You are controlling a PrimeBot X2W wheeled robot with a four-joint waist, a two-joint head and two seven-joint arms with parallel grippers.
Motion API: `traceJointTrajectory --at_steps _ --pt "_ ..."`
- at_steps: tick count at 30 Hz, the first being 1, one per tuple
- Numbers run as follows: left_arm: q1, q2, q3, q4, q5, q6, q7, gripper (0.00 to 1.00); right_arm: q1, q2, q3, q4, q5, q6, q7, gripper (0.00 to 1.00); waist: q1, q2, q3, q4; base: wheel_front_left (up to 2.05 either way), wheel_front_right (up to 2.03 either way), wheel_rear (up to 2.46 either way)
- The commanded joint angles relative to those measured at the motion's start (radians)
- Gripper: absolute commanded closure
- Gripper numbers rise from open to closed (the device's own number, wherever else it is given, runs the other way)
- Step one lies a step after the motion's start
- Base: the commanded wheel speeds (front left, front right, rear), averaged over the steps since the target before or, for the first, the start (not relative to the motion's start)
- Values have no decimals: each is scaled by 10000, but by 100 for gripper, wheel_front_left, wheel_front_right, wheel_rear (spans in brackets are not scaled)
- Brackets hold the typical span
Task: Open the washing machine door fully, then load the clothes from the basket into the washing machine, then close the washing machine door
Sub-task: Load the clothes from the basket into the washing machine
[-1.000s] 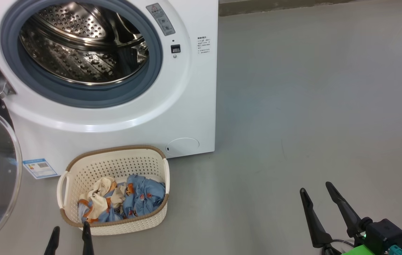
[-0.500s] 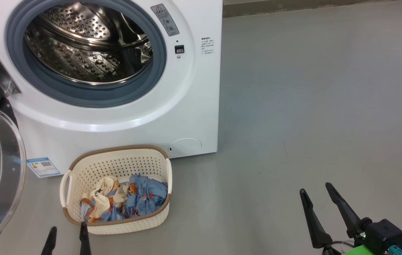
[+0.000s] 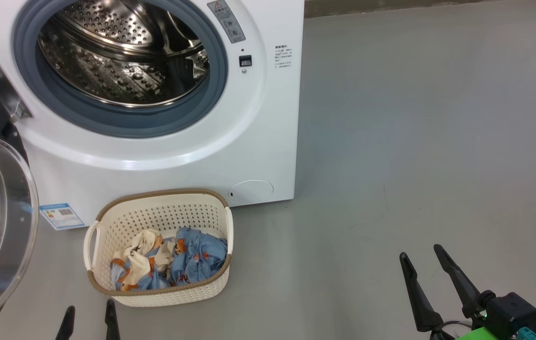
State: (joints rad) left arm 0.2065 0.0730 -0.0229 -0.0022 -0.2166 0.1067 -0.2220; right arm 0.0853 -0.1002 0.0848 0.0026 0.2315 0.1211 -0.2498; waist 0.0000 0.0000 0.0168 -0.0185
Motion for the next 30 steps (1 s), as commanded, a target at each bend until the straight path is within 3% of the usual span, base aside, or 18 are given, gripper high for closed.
traceJointTrajectory --at_steps 1,11,30 --pt "-319 106 310 -165 -58 61 -137 0 -164 -130 250 -212 -21 96 -120 0 0 0 23 24 0 0 0" --pt "-507 136 401 63 -170 175 -184 0 -235 -156 281 -232 -20 96 -120 0 0 0 238 105 63 -63 0" --pt "-825 107 546 234 -205 404 -357 0 -352 -171 204 -281 -39 96 -120 0 0 0 642 367 163 -163 0"
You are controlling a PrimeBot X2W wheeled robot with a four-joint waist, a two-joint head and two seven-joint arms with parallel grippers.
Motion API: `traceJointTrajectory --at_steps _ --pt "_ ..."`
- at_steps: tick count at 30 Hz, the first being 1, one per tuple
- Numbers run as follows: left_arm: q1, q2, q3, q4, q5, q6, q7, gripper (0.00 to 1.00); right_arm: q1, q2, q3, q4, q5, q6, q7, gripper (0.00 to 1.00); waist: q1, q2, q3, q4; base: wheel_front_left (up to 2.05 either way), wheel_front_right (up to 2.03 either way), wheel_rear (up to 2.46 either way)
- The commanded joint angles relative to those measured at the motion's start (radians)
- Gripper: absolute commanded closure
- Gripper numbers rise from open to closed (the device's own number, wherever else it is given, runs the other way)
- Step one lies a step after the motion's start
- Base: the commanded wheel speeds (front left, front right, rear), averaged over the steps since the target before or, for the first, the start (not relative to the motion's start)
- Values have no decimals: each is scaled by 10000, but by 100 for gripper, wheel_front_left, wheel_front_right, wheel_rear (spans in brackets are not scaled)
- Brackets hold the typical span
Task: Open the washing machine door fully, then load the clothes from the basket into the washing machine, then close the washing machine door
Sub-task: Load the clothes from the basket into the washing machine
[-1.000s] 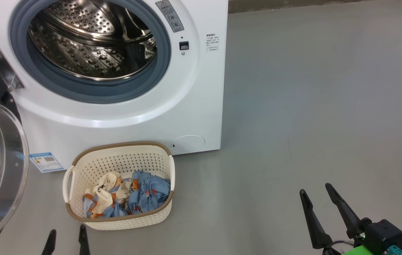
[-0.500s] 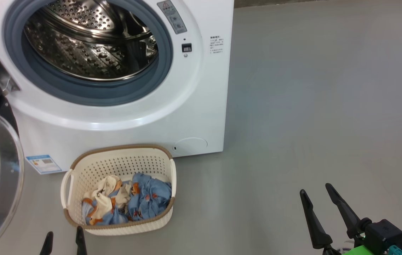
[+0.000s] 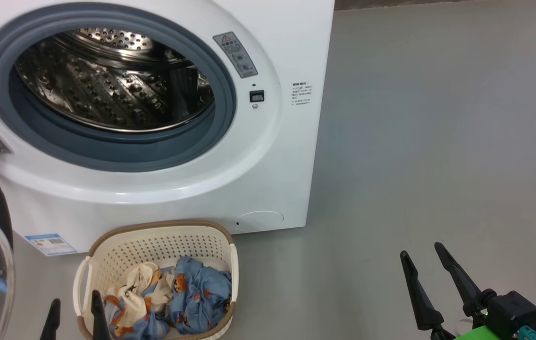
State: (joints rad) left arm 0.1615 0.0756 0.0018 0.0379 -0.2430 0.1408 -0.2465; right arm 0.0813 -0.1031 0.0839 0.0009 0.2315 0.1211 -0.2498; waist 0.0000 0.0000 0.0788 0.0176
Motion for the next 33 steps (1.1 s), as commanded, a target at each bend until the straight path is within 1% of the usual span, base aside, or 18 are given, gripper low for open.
traceJointTrajectory --at_steps 1,18,33 --pt "-391 73 291 -156 55 59 -117 0 -324 -142 213 -265 -40 96 -120 0 0 0 51 10 72 -72 0" --pt "-521 -40 59 -136 113 -150 -150 0 -408 -127 132 -215 -79 96 -120 0 0 0 288 24 7 -7 0" --pt "-889 -102 -33 -266 193 -369 -152 0 -621 -42 63 -244 -126 96 -120 0 0 0 1028 -45 0 0 0"
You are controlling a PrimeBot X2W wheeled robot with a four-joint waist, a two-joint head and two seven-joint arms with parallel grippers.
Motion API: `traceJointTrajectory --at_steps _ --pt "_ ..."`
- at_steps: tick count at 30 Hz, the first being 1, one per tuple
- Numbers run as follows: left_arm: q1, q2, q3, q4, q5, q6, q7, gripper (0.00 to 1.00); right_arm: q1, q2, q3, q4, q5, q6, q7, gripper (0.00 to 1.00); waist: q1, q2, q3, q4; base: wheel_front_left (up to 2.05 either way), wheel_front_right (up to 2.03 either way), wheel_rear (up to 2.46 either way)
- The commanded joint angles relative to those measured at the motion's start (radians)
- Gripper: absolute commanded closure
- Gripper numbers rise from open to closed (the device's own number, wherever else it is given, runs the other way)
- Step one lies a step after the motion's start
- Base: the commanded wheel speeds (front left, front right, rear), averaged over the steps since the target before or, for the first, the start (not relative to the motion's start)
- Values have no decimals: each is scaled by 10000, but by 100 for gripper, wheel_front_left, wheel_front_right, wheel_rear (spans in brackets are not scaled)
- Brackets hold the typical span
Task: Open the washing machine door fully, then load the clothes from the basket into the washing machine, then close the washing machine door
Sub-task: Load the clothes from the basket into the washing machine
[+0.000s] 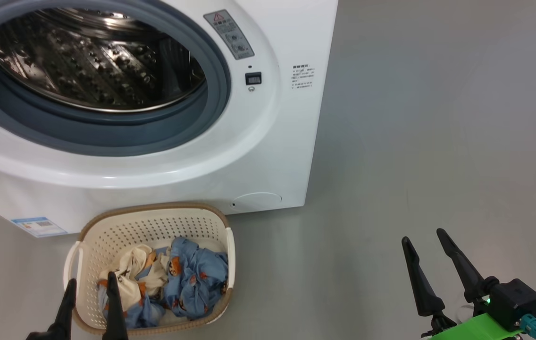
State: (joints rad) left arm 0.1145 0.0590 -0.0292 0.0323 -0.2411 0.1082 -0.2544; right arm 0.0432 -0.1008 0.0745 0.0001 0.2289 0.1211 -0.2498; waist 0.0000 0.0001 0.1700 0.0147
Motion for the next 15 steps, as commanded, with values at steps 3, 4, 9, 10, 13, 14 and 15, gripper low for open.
traceJointTrajectory --at_steps 3,4,9,10,13,14,15 --pt "-576 58 257 -100 179 -76 -73 0 -279 -18 154 -238 -113 96 -120 0 0 -1 328 -26 0 0 0" --pt "-652 57 253 -63 182 -94 -73 0 -300 -9 153 -242 -112 96 -120 0 0 -1 404 -27 0 0 0" --pt "-1124 57 254 200 148 -227 -74 0 -432 10 168 -273 -127 96 -120 0 0 -1 831 -68 0 0 0" --pt "-1243 56 255 277 139 -251 -74 0 -461 8 171 -287 -137 96 -120 0 0 -1 946 -75 0 0 0" --pt "-1695 60 247 479 150 -330 -74 0 -558 -42 177 -312 -150 96 -120 0 0 -1 1371 -87 0 0 0" --pt "-1869 66 240 571 170 -353 -74 0 -600 -88 169 -345 -163 96 -120 0 0 -1 1551 -84 0 0 0" --pt "-2052 64 246 680 154 -376 -74 0 -649 -138 168 -375 -181 96 -120 0 0 -1 1741 -85 0 0 0"
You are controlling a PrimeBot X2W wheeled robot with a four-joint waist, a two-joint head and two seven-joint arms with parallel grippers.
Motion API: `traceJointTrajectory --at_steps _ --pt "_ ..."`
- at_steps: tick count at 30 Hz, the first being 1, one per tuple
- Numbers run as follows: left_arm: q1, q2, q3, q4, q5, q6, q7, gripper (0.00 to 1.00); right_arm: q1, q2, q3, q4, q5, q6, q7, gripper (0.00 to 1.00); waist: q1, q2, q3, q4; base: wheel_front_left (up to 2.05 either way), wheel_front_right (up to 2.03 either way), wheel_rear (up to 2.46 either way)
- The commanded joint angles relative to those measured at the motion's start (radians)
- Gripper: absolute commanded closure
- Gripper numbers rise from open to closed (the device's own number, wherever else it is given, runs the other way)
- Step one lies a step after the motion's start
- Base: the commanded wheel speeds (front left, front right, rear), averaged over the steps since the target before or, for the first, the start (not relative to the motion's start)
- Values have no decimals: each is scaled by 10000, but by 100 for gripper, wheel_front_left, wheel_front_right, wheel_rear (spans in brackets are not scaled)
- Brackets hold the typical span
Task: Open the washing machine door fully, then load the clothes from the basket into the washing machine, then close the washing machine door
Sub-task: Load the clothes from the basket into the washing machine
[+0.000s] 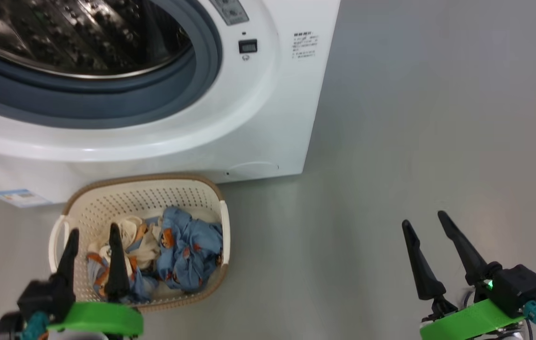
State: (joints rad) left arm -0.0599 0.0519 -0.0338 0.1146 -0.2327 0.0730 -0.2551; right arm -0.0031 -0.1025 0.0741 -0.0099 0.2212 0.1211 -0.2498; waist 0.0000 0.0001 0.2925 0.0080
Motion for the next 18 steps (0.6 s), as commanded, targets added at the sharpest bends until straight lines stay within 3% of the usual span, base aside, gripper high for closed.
traceJointTrajectory --at_steps 1,18 --pt "-511 144 300 -27 74 -44 -66 0 -245 -166 171 -319 -117 96 -120 0 0 -1 714 -23 0 0 0" --pt "-4110 916 659 3335 167 -690 -66 0 -1215 -185 293 -751 -269 96 -120 0 0 -1 3552 -244 0 0 0"
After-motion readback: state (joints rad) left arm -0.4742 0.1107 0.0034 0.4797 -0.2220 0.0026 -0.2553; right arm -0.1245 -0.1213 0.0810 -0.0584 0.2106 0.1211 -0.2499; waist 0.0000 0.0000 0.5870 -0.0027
